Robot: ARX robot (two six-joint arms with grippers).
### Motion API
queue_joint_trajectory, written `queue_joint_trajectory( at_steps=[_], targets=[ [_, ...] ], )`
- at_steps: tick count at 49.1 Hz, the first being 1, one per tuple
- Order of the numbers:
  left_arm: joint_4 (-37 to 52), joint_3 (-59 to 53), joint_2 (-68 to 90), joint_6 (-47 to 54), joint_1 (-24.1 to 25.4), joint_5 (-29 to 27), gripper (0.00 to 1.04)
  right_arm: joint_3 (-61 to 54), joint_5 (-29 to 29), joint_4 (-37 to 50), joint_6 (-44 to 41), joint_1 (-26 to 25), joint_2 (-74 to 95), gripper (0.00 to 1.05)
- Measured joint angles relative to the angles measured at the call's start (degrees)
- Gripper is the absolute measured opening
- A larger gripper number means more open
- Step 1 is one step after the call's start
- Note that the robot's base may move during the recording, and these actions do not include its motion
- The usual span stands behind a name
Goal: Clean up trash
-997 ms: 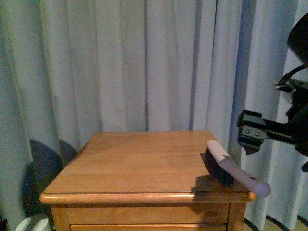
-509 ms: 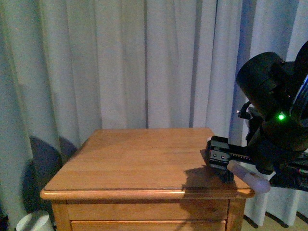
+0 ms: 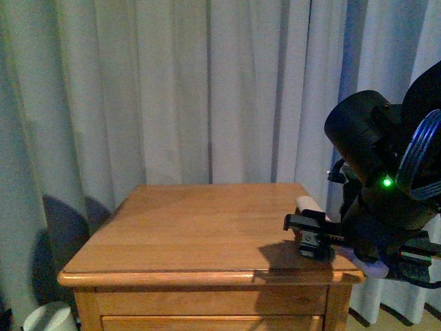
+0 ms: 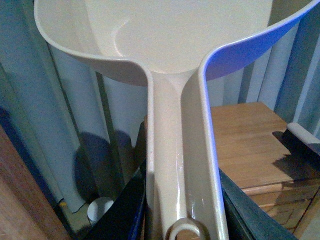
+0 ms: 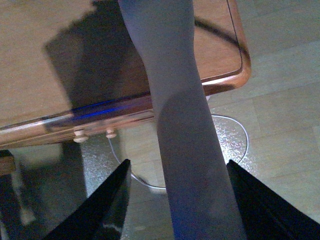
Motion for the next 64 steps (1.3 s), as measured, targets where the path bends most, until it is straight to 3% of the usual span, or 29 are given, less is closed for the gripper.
queue_joint_trajectory(
  at_steps=[13, 28, 36, 52, 57, 64],
  targets=[
    [0.00, 0.00, 0.00, 0.00, 0.00, 0.00, 0.28, -1.77, 0.04, 3.13, -1.62, -0.39, -1.64, 0.22],
    [0.00, 0.00, 0.00, 0.00, 0.00, 0.00, 0.28, -6.29, 4.15, 11.30, -10.91, -1.09, -10.78, 0.21],
    [0.00, 0.00, 0.00, 0.00, 0.00, 0.00, 0.28, -15.06, 10.29, 21.68, -19.30, -1.88, -24.83, 0.21],
    [0.00, 0.00, 0.00, 0.00, 0.00, 0.00, 0.28, -34.58, 18.25, 28.74, -24.44, -0.09, -50.10, 0.21],
    [0.00, 0.00, 0.00, 0.00, 0.00, 0.00, 0.28, -41.79, 21.03, 27.36, -24.52, 2.60, -60.67, 0.21],
    [0.00, 0.00, 0.00, 0.00, 0.00, 0.02, 0.28, -47.74, 27.19, 23.34, -24.04, 11.06, -75.54, 0.21]
  ],
)
